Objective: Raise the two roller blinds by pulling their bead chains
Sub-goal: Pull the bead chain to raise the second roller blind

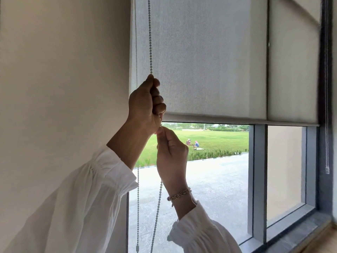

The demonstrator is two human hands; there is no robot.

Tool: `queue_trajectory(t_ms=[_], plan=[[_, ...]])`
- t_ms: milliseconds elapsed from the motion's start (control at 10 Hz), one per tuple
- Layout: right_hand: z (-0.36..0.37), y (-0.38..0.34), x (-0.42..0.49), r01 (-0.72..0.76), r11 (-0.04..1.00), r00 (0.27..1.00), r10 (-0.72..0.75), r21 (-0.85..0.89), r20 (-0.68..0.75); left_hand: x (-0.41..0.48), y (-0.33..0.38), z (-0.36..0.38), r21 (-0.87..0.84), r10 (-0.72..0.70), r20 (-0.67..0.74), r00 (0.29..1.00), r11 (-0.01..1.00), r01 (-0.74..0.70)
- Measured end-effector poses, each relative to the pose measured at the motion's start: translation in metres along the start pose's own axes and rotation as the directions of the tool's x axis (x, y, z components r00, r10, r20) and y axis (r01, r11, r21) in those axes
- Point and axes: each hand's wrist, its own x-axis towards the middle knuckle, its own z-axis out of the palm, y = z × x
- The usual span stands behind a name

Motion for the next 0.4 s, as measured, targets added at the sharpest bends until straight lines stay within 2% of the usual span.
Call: queue_trajectory(t_ms=[100,200,300,400], plan=[[-0.004,0.002,0.005,-0.079,0.995,0.994,0.075,0.053,0.078,0.002,-0.004,0.005,0.132,0.046,-0.055,0.997,0.991,-0.038],[-0.012,0.008,0.014,-0.238,0.968,0.954,0.217,0.085,0.205,0.001,-0.010,0.013,0.359,0.099,-0.077,0.992,0.931,-0.065],[-0.026,0.018,0.023,-0.289,0.957,0.932,0.278,0.014,0.235,0.005,-0.025,0.022,0.819,0.276,-0.089,0.957,0.568,-0.087],[-0.048,0.034,0.029,-0.348,0.937,0.924,0.347,-0.022,0.158,-0.003,-0.047,0.028,0.955,0.527,0.076,0.847,0.207,-0.215]])
